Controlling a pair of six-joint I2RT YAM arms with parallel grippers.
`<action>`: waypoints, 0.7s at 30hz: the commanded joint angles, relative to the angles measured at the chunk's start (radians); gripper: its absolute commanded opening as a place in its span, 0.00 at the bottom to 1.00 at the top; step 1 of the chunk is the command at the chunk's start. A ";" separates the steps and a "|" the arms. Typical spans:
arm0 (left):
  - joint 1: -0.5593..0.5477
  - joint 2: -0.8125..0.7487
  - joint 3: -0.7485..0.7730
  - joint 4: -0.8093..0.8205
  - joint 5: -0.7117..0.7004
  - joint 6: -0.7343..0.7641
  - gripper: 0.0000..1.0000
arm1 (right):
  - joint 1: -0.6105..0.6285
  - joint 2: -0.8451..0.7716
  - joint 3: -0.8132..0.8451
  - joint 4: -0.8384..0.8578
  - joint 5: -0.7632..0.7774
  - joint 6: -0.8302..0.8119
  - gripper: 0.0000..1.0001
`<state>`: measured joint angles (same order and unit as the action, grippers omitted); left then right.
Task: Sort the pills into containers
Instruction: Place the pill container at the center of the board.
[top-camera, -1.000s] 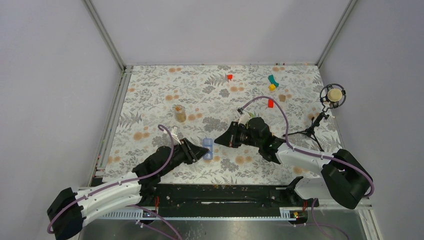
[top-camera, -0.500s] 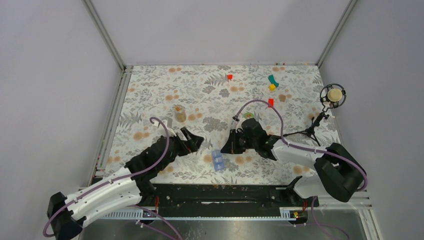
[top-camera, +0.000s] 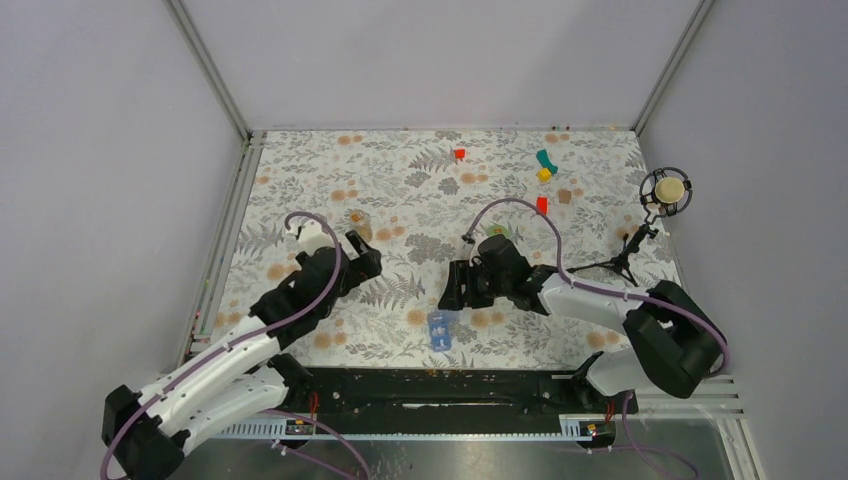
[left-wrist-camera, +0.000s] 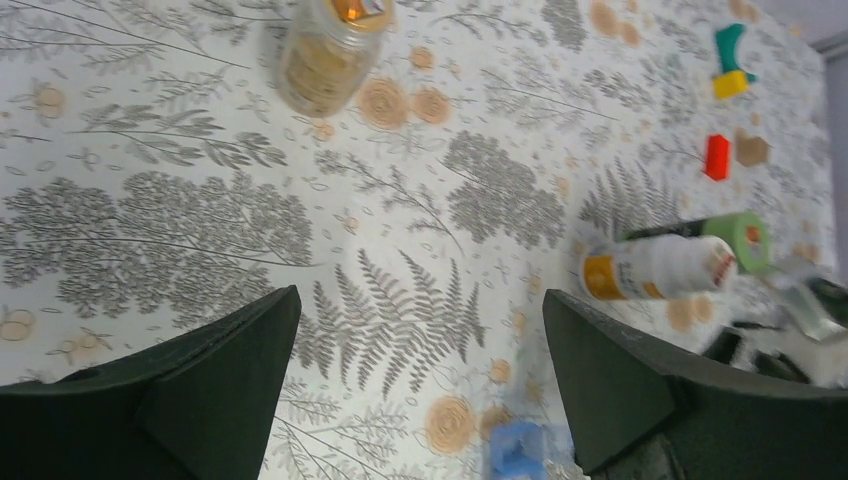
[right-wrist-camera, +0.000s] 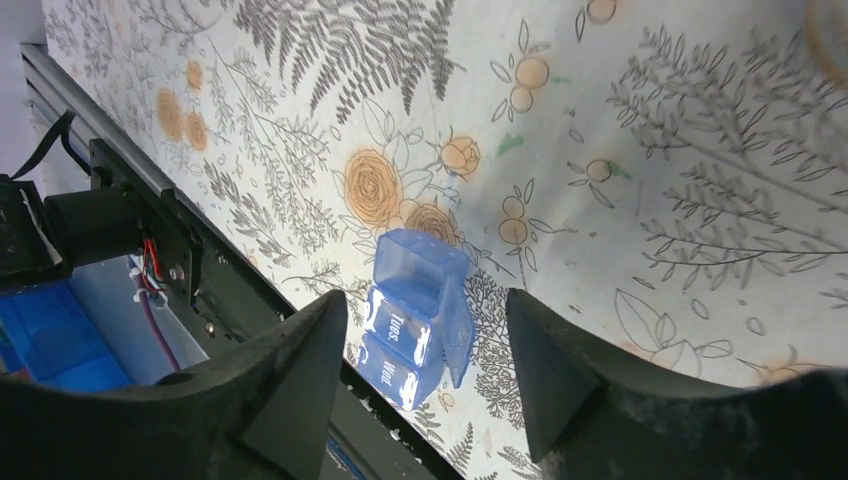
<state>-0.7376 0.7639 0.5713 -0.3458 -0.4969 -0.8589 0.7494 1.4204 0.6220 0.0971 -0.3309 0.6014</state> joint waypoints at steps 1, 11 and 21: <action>0.068 0.075 0.069 0.035 0.012 0.056 0.93 | -0.006 -0.090 0.079 -0.083 0.106 -0.057 0.70; 0.236 0.513 0.251 0.242 0.085 0.248 0.90 | -0.007 -0.236 0.069 -0.181 0.242 -0.058 0.83; 0.352 0.893 0.485 0.259 0.137 0.287 0.78 | -0.006 -0.357 0.048 -0.255 0.280 -0.077 0.85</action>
<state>-0.4137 1.5978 0.9840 -0.1257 -0.3954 -0.6022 0.7475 1.1049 0.6750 -0.1196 -0.0917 0.5507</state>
